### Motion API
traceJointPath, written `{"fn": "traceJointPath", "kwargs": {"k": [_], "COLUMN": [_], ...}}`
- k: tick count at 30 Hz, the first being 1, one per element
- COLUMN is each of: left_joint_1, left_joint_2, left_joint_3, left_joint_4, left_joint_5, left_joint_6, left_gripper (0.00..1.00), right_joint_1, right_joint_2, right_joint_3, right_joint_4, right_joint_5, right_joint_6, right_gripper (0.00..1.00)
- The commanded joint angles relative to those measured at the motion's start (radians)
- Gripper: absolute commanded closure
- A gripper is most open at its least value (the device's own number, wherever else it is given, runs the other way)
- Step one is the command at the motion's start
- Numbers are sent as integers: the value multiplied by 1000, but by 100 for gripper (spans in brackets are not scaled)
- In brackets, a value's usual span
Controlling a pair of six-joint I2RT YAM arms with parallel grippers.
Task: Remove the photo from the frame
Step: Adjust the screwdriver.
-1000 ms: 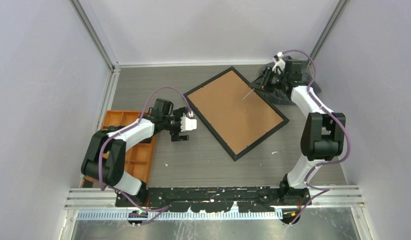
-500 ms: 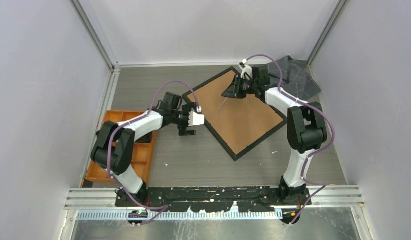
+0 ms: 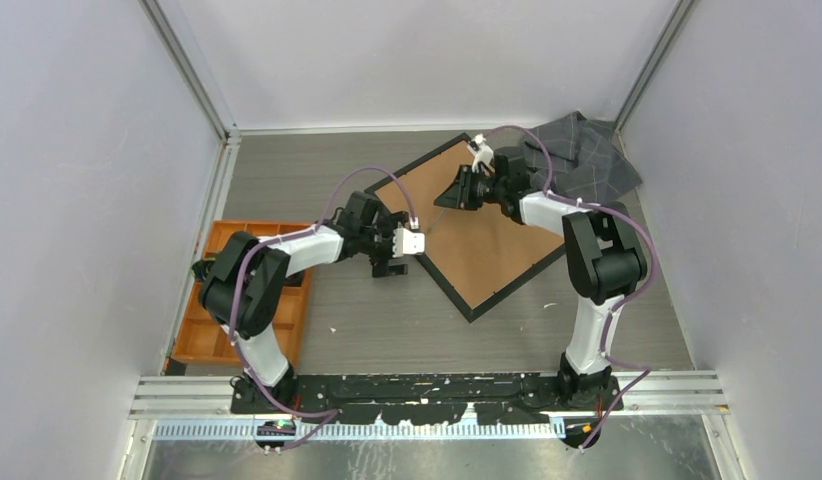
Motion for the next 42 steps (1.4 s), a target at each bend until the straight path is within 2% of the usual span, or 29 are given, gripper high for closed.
{"fn": "traceJointPath", "kwargs": {"k": [1,4,9,25,42], "left_joint_1": [-16,-20,-29,-41,-88], "left_joint_2": [18,26,38,40,39], "left_joint_3": [-1,-14,-36,-63,-63], "left_joint_4": [108,176,256,321,313], "left_joint_5": [-49,-81,-141,-176,-189], "left_joint_6": [-35,-52,-73,-76,-74], "left_gripper": [6,7,11,22,25], "right_joint_1": [5,4,4,4,9], "right_joint_2": [-27,-21,10,38,45], "right_joint_3": [-84,-149,-166,-135,-135], "right_joint_4": [206,317,423,236,306], "right_joint_5": [-37,-47,-66,-130,-113], "right_joint_6": [2,18,100,119,175], "right_gripper": [99,99,99,99,99]}}
